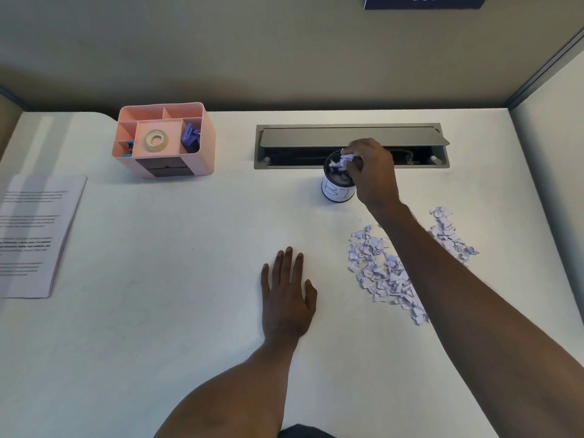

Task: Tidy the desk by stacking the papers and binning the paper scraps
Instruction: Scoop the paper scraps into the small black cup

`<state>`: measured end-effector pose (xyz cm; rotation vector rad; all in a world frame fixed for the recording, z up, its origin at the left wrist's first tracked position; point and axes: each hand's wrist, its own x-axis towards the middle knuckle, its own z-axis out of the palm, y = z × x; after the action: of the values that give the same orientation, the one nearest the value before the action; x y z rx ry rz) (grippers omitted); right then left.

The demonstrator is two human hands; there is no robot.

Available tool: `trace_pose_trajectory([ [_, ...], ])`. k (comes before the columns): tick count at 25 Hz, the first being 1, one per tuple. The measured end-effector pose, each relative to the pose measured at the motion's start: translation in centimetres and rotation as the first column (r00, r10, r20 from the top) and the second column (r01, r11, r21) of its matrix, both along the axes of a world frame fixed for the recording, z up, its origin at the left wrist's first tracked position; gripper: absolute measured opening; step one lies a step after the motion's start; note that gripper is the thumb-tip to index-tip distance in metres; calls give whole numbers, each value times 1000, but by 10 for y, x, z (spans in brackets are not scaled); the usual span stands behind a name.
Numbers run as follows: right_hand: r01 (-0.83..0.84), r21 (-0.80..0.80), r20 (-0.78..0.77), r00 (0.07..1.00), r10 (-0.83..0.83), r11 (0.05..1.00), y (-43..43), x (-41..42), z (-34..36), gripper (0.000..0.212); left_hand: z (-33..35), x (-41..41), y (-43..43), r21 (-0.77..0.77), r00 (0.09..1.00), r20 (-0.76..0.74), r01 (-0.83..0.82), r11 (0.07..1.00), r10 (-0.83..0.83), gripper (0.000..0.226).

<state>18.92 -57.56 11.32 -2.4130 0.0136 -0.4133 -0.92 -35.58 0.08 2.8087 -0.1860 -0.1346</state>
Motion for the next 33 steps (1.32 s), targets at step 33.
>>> trace_pose_trajectory([
  [33,-225,-268,-375,920,114,937,-20,-135,-74,23,-1,-1,0,15,1000,27,5,1000,-6,61],
])
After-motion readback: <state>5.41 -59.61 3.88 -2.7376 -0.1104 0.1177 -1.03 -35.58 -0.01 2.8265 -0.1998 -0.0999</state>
